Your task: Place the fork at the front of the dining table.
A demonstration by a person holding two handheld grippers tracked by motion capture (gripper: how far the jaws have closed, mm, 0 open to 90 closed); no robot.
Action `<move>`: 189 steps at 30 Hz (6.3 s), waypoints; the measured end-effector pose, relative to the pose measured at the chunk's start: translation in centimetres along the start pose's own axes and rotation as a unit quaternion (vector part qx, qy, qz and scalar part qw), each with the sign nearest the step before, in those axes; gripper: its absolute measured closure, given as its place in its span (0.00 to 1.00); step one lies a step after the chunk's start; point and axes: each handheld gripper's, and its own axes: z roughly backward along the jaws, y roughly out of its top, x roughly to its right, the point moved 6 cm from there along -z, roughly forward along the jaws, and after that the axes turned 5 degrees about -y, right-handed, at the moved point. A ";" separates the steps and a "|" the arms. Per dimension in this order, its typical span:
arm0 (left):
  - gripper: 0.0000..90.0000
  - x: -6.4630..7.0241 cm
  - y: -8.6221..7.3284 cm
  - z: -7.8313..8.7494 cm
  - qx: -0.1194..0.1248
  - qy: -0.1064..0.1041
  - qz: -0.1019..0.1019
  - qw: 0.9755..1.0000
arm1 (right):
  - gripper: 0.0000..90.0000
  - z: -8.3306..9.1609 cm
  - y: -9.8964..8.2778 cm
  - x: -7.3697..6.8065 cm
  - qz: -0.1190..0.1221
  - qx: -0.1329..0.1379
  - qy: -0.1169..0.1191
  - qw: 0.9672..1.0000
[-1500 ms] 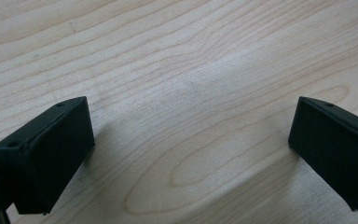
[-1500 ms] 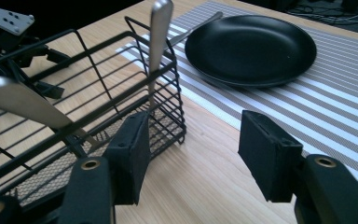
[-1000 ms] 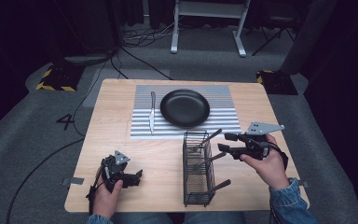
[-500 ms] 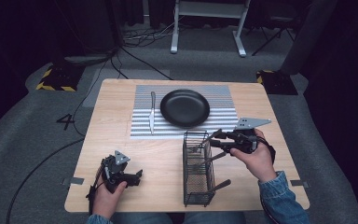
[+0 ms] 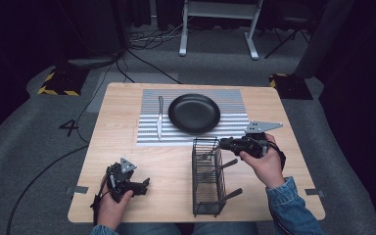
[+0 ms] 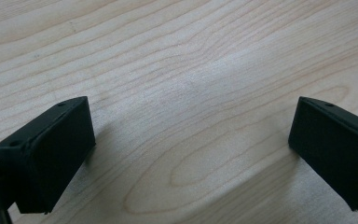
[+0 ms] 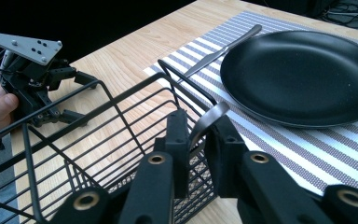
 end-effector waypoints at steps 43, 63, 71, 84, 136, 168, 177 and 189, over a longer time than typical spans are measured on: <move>0.00 0.0 0.0 0.0 0.000 0.000 0.000 1.000 | 0.96 5.9 9.2 -2.9 0.061 0.105 0.002 0.993; 0.00 0.0 0.0 0.0 0.000 0.000 0.000 1.000 | 0.96 7.9 11.9 -0.5 0.059 0.111 -0.023 0.992; 0.00 0.0 0.0 0.0 0.000 0.000 0.000 1.000 | 0.96 7.5 12.6 1.8 0.050 0.101 -0.042 0.993; 0.00 0.0 0.0 0.0 0.001 0.002 0.004 1.000 | 0.96 5.4 11.7 6.1 0.034 0.081 -0.067 0.994; 0.00 0.0 0.0 0.0 0.000 0.001 0.004 1.000 | 0.95 -3.7 4.8 12.6 -0.030 -0.011 -0.067 0.997; 0.00 0.1 0.1 -0.1 0.001 0.001 0.006 1.000 | 0.69 -4.5 2.2 16.2 -0.080 -0.013 -0.108 0.991; 0.00 0.1 0.1 -0.1 0.001 0.001 0.006 1.000 | 0.68 -4.7 0.3 17.4 -0.095 -0.020 -0.116 0.988; 0.00 0.1 0.1 -0.1 0.001 0.001 0.007 1.000 | 0.68 -5.3 -2.6 18.8 -0.127 -0.041 -0.116 0.984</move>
